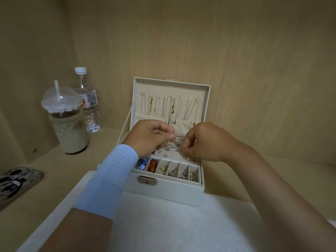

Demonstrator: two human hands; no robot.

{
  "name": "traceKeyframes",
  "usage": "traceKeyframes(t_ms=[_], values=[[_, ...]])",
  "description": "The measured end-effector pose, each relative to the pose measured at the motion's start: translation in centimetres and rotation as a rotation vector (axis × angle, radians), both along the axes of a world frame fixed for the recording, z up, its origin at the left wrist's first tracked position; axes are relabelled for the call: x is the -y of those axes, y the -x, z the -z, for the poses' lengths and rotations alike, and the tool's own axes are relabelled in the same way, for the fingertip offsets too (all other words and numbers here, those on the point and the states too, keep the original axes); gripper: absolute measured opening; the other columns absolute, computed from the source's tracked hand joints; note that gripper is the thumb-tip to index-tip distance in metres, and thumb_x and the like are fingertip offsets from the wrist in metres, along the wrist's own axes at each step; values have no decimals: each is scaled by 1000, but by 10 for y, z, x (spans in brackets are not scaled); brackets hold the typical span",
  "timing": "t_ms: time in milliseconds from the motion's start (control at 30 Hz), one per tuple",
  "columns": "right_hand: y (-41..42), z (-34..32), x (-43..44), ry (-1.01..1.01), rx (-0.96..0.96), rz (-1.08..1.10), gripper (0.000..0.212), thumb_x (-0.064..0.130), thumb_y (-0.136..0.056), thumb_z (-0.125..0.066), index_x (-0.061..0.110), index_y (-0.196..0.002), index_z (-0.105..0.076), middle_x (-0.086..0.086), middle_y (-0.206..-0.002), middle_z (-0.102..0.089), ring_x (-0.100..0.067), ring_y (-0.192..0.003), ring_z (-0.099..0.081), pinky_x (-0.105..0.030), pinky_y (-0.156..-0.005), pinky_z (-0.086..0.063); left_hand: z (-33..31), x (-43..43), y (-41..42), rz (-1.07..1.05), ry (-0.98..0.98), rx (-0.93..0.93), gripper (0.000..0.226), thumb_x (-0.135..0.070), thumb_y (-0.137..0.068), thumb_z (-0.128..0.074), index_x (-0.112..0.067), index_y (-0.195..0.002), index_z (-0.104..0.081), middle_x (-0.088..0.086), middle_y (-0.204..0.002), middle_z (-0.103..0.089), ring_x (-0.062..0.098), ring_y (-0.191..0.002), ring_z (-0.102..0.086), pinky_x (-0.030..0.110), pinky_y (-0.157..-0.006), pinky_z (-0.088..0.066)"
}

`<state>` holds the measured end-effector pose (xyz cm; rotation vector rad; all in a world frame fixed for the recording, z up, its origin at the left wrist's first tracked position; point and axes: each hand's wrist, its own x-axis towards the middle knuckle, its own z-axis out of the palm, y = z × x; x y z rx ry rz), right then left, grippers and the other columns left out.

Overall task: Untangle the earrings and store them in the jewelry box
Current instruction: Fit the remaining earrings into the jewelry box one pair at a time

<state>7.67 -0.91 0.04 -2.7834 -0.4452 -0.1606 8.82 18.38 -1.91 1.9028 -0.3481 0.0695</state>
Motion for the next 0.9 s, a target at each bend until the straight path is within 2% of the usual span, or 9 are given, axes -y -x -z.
traceKeyframes(t_ms=[200, 367, 433, 533, 633, 700, 800, 900], values=[[3, -3, -10, 115, 47, 33, 4, 31, -80, -73, 31, -76, -74, 16, -77, -70, -6, -81, -64, -29, -72, -54, -1, 0, 3, 18, 29, 7, 13, -16, -85, -74, -26, -91, -77, -4, -84, -77, 7, -66, -62, 30, -76, -59], [5, -6, -16, 174, 50, 44, 6, 31, -82, -70, 33, -76, -71, 13, -83, -70, -11, -84, -65, -30, -72, -54, -3, -2, 4, 52, -3, -4, 15, -16, -86, -73, -29, -93, -78, -8, -86, -77, 9, -71, -63, 25, -73, -58], [6, -7, -16, 199, 49, 55, 8, 31, -82, -69, 34, -75, -69, 13, -85, -70, -11, -85, -64, -30, -71, -53, -3, -1, 4, 52, -7, -3, 16, -14, -86, -73, -28, -93, -78, -9, -89, -77, 10, -74, -64, 27, -77, -59], [6, -6, -18, 228, 58, 63, 7, 30, -82, -68, 27, -79, -74, 10, -85, -72, -13, -84, -65, -32, -72, -56, -2, -1, 3, 49, -10, -12, 17, -13, -86, -73, -26, -96, -77, -7, -89, -77, 10, -74, -64, 28, -79, -59], [5, -6, -18, 242, 42, 55, 12, 29, -82, -65, 26, -82, -77, 8, -83, -73, -15, -82, -66, -34, -72, -58, -1, -2, 3, 35, -1, -27, 15, -13, -86, -73, -25, -95, -76, -3, -87, -77, 10, -70, -64, 25, -75, -59], [4, -6, -15, 212, 6, 41, 15, 31, -83, -64, 25, -81, -77, 8, -82, -73, -15, -82, -67, -35, -73, -58, -1, -2, 3, 20, 9, -26, 13, -14, -86, -73, -25, -92, -76, -1, -84, -77, 8, -67, -63, 21, -66, -55], [1, -5, -11, 141, -49, 15, 14, 33, -86, -65, 27, -80, -76, 12, -81, -73, -11, -83, -67, -36, -78, -58, -1, -1, 5, -1, 23, -25, 12, -13, -85, -74, -23, -92, -77, 1, -81, -76, 4, -62, -61, 12, -55, -47], [-5, -3, -5, -19, -37, -15, 10, 31, -86, -69, 27, -80, -76, 14, -80, -72, -5, -82, -66, -34, -80, -57, -1, 3, 7, -11, 41, -16, 14, -11, -84, -75, -20, -94, -78, -1, -79, -75, 3, -60, -60, 12, -54, -48]])
